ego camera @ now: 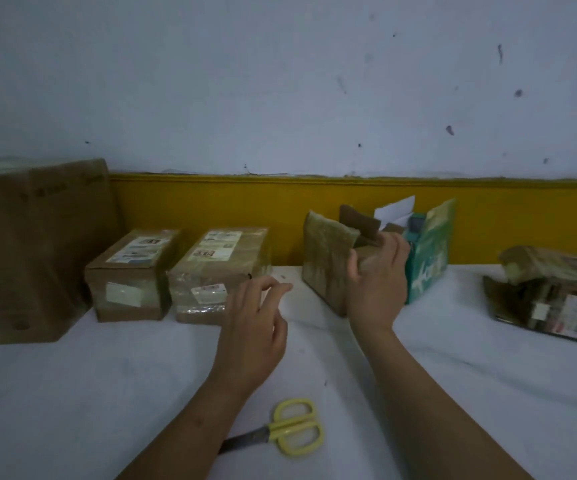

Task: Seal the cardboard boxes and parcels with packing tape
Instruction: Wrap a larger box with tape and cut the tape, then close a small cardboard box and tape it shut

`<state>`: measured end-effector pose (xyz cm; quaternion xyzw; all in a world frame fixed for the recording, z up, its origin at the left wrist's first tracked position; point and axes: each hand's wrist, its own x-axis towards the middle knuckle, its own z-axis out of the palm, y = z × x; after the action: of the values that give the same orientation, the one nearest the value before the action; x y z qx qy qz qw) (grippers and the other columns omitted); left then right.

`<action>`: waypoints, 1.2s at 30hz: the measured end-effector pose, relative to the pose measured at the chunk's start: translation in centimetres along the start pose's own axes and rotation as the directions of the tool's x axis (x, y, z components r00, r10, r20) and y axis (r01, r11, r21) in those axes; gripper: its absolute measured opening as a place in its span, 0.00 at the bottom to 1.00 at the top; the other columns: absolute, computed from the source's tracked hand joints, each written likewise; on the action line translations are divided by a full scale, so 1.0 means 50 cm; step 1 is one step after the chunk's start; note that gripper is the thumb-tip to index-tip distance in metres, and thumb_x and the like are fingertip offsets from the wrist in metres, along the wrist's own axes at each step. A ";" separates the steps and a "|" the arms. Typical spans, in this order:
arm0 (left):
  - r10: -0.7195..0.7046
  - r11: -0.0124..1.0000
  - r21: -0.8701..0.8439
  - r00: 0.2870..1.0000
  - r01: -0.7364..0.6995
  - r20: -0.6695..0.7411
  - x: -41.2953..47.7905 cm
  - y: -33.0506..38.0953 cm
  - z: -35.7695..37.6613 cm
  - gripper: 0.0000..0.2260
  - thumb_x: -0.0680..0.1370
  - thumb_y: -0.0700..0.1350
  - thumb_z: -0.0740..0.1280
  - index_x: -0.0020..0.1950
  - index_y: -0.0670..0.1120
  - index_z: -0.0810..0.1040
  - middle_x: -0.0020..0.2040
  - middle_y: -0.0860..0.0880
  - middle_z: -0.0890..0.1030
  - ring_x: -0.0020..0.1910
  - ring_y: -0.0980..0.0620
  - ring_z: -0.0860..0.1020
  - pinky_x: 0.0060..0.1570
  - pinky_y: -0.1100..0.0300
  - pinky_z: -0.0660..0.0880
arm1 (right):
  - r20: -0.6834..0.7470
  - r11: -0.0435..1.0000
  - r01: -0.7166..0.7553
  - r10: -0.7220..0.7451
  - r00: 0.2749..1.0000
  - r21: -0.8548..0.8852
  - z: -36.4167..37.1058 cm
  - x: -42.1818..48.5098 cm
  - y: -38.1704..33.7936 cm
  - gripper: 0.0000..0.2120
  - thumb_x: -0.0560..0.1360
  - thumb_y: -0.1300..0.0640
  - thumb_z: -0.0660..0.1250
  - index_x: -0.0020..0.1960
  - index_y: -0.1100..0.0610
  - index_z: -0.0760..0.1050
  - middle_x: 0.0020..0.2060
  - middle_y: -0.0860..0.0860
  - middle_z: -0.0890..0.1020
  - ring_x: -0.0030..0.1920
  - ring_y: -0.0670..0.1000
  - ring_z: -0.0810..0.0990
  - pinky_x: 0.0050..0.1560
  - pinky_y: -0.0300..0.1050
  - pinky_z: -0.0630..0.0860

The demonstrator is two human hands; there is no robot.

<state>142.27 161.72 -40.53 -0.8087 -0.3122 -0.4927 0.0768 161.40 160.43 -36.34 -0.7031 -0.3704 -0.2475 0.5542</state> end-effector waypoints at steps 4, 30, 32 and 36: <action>0.002 0.996 -0.089 0.994 0.008 0.112 -0.014 -0.026 0.000 0.17 0.77 0.36 0.61 0.64 0.47 0.76 0.57 0.52 0.73 0.52 0.51 0.74 0.48 0.54 0.74 | 0.312 0.988 0.139 -0.155 0.937 0.070 0.017 -0.016 0.054 0.20 0.78 0.45 0.66 0.67 0.50 0.73 0.66 0.43 0.71 0.60 0.45 0.74 0.46 0.41 0.75; -0.573 0.288 -0.636 0.662 0.715 0.484 0.047 0.085 -0.070 0.42 0.71 0.70 0.58 0.81 0.57 0.47 0.80 0.50 0.57 0.75 0.48 0.62 0.72 0.46 0.65 | 0.231 0.752 0.519 -0.634 0.738 0.407 -0.272 -0.166 0.009 0.13 0.79 0.59 0.65 0.60 0.64 0.79 0.59 0.54 0.78 0.58 0.47 0.77 0.64 0.31 0.68; -0.519 0.288 -0.648 0.683 0.705 0.513 0.033 0.075 -0.059 0.35 0.78 0.65 0.60 0.81 0.57 0.51 0.80 0.53 0.58 0.75 0.53 0.62 0.74 0.48 0.62 | 0.322 0.738 0.501 -0.659 0.680 0.453 -0.268 -0.172 0.007 0.19 0.80 0.61 0.63 0.69 0.63 0.72 0.68 0.54 0.74 0.67 0.48 0.73 0.69 0.37 0.68; -0.478 0.433 -0.606 0.740 0.667 0.474 0.019 0.061 -0.041 0.22 0.83 0.47 0.63 0.77 0.51 0.65 0.75 0.51 0.68 0.73 0.54 0.67 0.70 0.60 0.68 | 0.411 0.728 0.481 -0.678 0.609 0.489 -0.268 -0.172 0.012 0.26 0.80 0.61 0.64 0.76 0.61 0.63 0.76 0.52 0.65 0.75 0.47 0.64 0.70 0.45 0.69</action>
<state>142.81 158.80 -38.15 -0.6601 -0.3454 -0.4729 -0.4704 157.56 145.33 -39.70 -0.4783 -0.7629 -0.1306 0.4149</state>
